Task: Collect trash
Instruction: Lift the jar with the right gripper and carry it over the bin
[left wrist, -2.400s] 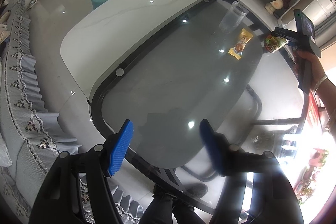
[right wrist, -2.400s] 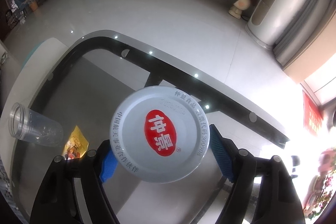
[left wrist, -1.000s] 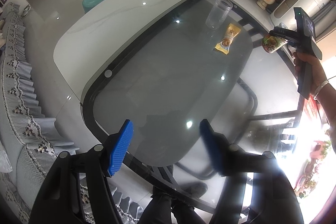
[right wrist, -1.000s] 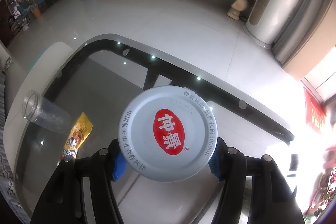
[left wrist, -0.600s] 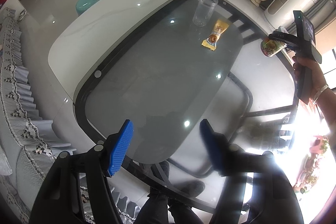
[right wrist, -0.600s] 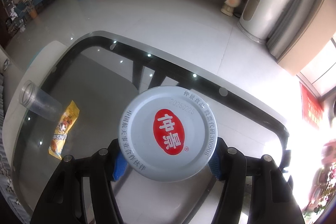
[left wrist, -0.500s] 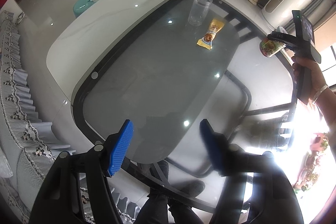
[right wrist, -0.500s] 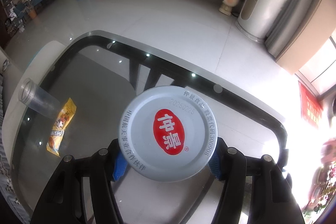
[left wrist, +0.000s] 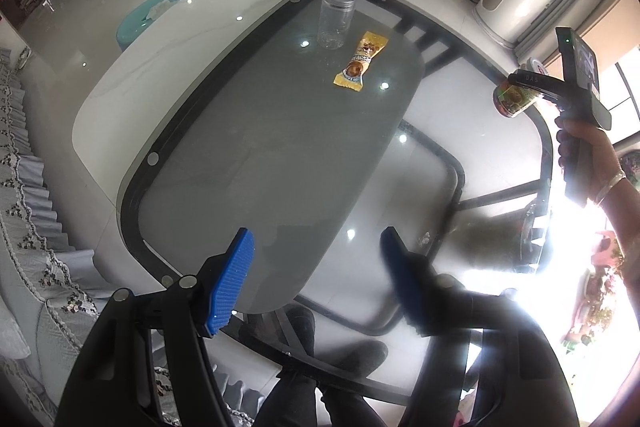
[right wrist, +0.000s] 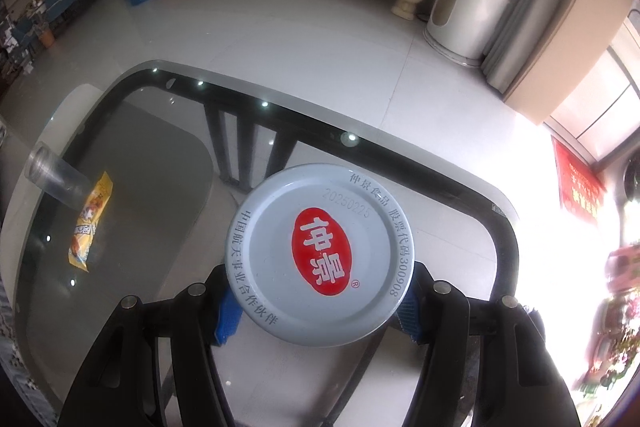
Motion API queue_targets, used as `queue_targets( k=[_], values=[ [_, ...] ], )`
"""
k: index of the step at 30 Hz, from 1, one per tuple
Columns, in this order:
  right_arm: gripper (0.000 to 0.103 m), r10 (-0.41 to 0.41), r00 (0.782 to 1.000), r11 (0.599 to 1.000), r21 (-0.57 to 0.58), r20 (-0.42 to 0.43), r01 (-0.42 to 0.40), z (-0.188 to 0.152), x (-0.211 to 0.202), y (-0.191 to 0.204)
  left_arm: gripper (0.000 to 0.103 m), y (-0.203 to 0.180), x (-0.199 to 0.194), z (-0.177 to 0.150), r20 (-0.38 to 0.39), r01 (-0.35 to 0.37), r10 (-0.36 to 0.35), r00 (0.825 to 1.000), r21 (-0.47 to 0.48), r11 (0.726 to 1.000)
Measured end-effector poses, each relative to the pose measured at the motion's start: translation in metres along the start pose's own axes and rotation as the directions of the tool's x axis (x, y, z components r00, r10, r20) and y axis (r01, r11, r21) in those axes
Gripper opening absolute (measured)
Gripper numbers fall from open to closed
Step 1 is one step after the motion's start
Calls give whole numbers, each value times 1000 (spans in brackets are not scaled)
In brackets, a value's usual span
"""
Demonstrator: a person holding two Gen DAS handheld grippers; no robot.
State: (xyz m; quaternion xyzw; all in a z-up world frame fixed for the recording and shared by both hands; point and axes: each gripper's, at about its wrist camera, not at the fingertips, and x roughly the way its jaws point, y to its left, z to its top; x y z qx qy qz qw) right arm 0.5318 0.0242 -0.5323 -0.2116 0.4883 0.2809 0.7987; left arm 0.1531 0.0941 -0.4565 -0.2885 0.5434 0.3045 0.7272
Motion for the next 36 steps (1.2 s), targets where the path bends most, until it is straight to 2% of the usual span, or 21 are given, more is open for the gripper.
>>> queue_targets(
  k=[21, 36],
  values=[
    [60, -52, 999, 991, 125, -17, 53, -60, -32, -107, 65, -80, -11, -5, 9, 35, -36, 999, 146, 989],
    [60, -103, 994, 965, 241, -23, 105, -109, -65, -208, 65, -147, -26, -19, 19, 49, -56, 998, 246, 968]
  ],
)
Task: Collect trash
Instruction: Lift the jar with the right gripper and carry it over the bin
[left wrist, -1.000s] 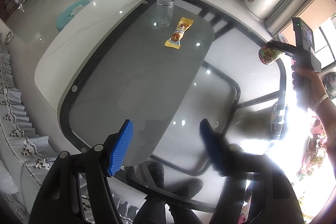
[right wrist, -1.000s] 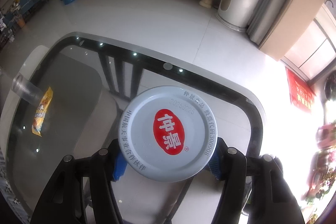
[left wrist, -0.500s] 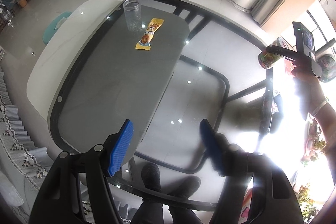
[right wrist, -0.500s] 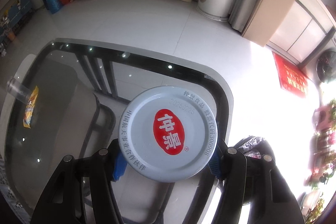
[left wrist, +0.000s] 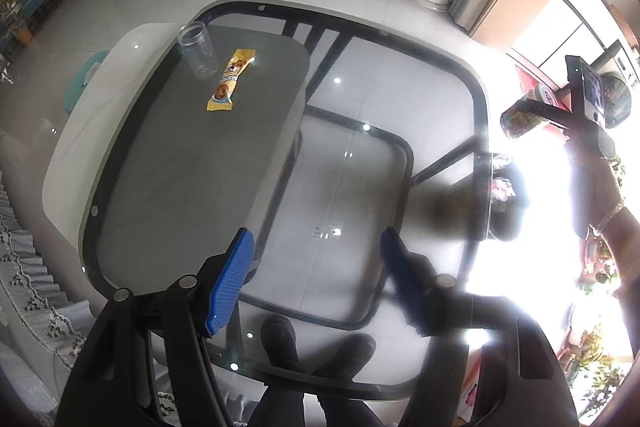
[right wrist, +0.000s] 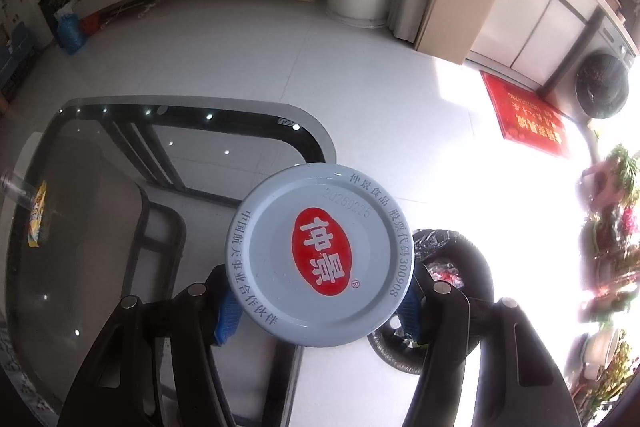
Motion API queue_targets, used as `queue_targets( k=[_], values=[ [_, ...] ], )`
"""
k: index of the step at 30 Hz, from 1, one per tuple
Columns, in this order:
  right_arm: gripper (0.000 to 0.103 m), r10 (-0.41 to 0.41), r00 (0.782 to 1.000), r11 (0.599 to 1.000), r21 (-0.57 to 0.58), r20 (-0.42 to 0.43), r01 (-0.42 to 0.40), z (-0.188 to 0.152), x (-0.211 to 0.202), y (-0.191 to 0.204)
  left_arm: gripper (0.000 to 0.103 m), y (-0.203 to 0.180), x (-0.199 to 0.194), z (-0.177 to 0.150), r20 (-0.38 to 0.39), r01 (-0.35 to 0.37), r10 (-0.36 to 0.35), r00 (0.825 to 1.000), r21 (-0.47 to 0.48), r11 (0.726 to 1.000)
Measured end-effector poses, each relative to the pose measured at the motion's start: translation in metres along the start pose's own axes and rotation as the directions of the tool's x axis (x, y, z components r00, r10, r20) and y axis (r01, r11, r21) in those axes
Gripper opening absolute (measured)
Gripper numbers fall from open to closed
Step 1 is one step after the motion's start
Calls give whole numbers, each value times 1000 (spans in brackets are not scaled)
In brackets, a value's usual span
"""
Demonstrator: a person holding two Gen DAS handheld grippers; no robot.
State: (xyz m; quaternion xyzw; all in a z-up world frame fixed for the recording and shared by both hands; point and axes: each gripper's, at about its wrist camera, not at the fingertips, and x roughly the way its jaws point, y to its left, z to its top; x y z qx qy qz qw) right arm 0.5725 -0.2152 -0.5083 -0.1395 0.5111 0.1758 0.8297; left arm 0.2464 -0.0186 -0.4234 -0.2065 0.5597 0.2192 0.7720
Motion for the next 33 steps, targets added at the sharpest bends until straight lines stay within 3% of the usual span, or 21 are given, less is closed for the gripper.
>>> queue_targets(
  k=[16, 33],
  values=[
    [60, -82, 996, 988, 130, -20, 84, -42, -11, -135, 65, -80, 4, -2, -14, 29, -28, 1000, 117, 993],
    [60, -122, 991, 965, 226, -56, 132, -86, 3, -216, 65, -133, 12, -12, -37, 35, -28, 999, 196, 980]
  ],
)
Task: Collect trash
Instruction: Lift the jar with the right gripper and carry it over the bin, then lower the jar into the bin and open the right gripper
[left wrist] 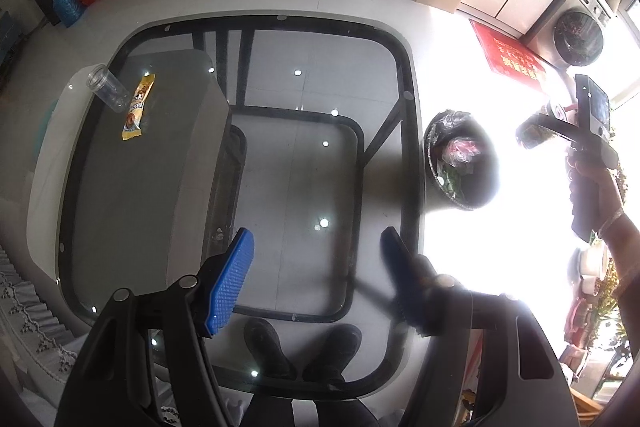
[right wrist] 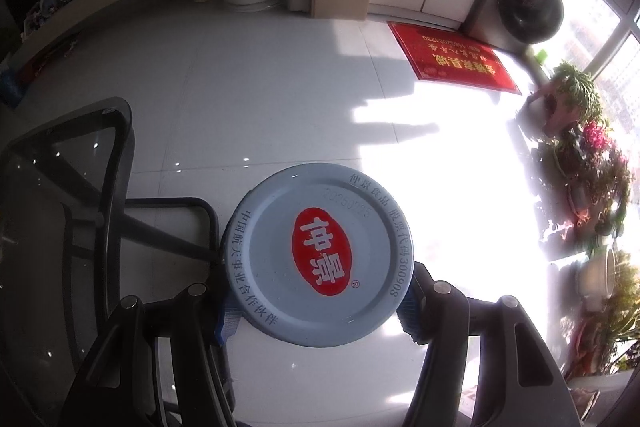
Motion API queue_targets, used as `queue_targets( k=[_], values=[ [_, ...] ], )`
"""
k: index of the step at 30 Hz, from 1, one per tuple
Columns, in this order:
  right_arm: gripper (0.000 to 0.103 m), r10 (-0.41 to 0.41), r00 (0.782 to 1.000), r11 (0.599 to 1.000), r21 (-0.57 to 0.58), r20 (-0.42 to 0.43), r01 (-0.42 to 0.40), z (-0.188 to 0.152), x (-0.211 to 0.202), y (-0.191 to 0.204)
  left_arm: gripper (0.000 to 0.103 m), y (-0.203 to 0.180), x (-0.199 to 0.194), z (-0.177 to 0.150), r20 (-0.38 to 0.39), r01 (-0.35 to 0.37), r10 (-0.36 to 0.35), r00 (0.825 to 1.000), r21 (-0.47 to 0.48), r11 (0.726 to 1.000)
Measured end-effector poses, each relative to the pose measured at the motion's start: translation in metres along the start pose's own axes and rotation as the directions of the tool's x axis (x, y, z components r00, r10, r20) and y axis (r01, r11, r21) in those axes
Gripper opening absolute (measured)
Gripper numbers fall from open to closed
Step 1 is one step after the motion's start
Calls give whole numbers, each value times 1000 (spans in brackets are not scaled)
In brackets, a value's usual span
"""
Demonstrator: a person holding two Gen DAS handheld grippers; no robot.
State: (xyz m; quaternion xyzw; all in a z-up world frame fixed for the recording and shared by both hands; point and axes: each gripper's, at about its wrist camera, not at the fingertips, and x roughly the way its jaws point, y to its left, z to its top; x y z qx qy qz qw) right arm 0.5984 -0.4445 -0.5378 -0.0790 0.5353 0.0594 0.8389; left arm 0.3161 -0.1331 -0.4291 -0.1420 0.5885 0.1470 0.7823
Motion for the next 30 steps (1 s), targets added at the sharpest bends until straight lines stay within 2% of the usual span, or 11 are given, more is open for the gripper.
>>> queue_targets(
  k=[7, 15, 21, 30],
  values=[
    [60, -27, 999, 997, 66, -40, 30, -17, 30, -39, 65, -14, 14, 0, -24, -2, 3, 1000, 36, 999],
    [60, -39, 993, 980, 189, -115, 60, -38, 83, -65, 65, -18, 32, -2, -54, -14, 17, 998, 51, 999],
    [60, -22, 983, 962, 266, -181, 70, -56, 129, -68, 65, -15, 45, -7, -77, -29, 32, 997, 34, 999],
    [60, -19, 966, 945, 311, -258, 101, -71, 181, -56, 65, -11, 57, -16, -98, -45, 46, 994, 11, 999]
  ],
)
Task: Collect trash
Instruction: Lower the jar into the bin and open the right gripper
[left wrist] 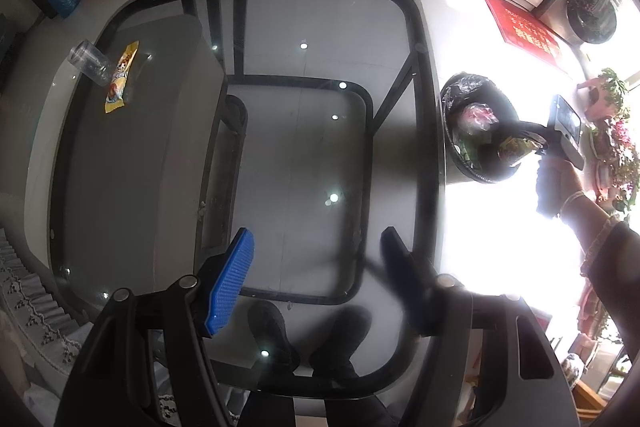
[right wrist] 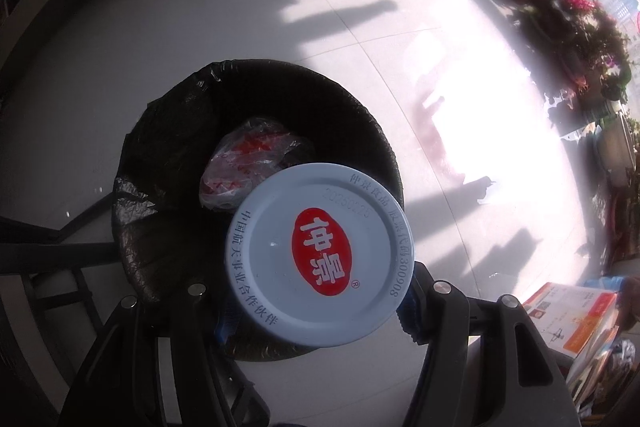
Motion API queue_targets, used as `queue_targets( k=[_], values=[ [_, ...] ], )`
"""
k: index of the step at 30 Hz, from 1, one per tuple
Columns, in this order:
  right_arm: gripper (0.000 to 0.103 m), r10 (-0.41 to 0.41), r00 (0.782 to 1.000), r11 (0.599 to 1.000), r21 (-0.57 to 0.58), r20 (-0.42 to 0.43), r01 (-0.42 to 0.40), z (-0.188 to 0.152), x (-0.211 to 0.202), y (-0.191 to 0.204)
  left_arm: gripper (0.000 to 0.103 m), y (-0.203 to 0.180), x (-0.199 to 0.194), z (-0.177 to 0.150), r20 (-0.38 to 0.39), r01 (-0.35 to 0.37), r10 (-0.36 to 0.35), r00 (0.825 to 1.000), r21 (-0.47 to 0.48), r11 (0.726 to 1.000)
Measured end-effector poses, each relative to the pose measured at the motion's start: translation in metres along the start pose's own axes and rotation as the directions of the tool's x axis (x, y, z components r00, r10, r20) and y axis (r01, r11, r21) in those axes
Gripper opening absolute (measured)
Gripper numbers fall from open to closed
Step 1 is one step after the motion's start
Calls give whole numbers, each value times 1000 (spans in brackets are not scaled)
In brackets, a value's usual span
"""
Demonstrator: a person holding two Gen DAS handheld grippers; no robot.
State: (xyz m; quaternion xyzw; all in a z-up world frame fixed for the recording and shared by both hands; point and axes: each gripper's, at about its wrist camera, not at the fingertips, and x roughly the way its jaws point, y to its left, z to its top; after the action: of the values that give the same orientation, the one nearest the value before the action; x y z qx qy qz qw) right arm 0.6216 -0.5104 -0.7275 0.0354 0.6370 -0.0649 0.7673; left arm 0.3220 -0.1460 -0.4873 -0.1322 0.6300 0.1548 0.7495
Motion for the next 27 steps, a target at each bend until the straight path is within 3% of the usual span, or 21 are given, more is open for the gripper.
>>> queue_targets(
  k=[15, 27],
  values=[
    [60, -63, 995, 998, 26, -78, 65, -12, 69, 14, 65, 13, 23, -15, -36, -11, 10, 999, -18, 1000],
    [60, -90, 991, 995, 38, -103, 94, -15, 83, 13, 65, 30, 35, -25, -67, -14, 11, 998, -48, 999]
  ],
)
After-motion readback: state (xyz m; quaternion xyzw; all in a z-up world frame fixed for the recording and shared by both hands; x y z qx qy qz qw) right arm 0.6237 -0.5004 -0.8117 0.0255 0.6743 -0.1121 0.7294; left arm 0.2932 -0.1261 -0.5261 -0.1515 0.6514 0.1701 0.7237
